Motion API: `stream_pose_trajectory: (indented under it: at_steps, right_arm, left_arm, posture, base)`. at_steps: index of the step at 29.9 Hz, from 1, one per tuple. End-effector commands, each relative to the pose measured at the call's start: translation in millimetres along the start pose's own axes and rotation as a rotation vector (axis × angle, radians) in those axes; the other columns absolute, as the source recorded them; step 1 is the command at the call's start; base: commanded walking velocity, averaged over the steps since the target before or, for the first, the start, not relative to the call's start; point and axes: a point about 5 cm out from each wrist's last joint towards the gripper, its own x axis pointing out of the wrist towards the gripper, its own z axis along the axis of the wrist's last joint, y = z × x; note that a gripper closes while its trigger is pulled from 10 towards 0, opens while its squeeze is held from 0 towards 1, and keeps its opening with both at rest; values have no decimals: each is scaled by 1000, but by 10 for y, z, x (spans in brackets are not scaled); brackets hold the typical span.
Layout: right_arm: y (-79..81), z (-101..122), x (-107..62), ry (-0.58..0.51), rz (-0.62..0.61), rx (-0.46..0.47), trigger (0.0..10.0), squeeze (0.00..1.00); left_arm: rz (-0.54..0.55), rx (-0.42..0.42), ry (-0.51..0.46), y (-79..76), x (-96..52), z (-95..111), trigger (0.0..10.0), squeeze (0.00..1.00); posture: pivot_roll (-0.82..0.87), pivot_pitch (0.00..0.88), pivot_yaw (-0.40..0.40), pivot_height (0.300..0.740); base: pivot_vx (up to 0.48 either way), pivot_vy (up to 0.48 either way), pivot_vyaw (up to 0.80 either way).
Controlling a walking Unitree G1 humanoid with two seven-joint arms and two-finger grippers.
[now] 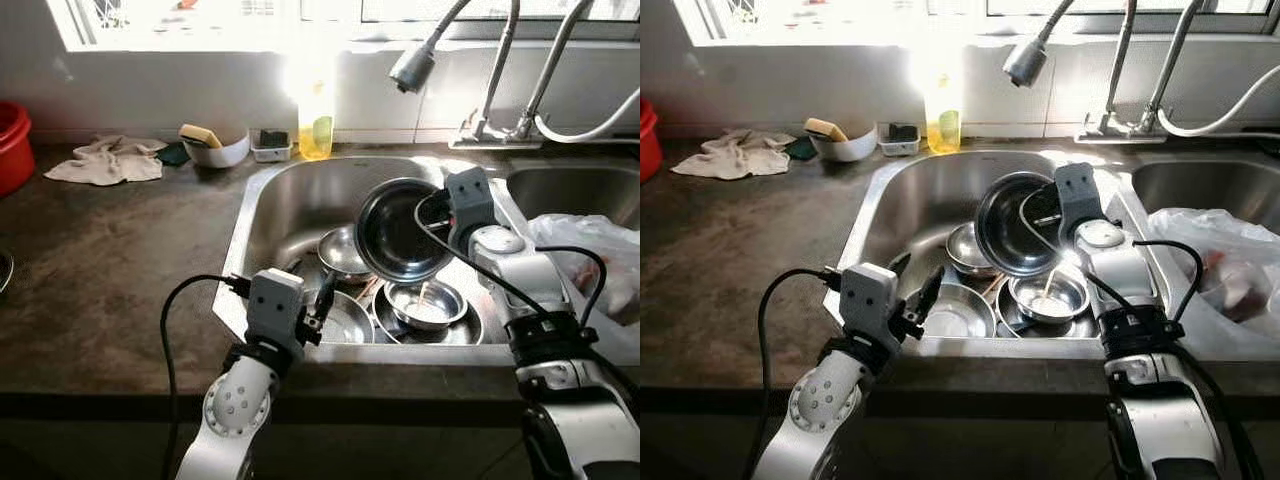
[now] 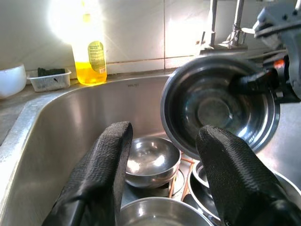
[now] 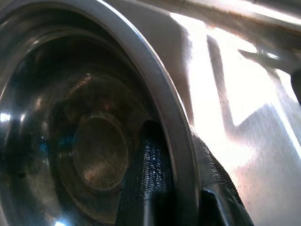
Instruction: Kitchen organization
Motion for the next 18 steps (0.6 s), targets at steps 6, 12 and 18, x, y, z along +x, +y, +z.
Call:
stream_pose_trajectory:
  at_steps: [6,12,18]
  right_arm:
    - [-17,-328,33,146,2,4,10000,0]
    - [-5,-407,26,164,2,15,10000,1000]
    - [-24,-331,15,122,-31,42,10000,1000]
  left_arm:
    - [0,0,11,-28,-43,18,10000,0]
    - [3,-1,21,-22,-62,11,10000,0]
    - [4,2,22,-7,-41,16,10000,0]
  posture:
    - [100,118,-34,740]
    - [99,129,-32,740]
    - [98,126,-28,740]
  base:
    - [0,0,0]
    - [0,0,0]
    - [0,0,0]
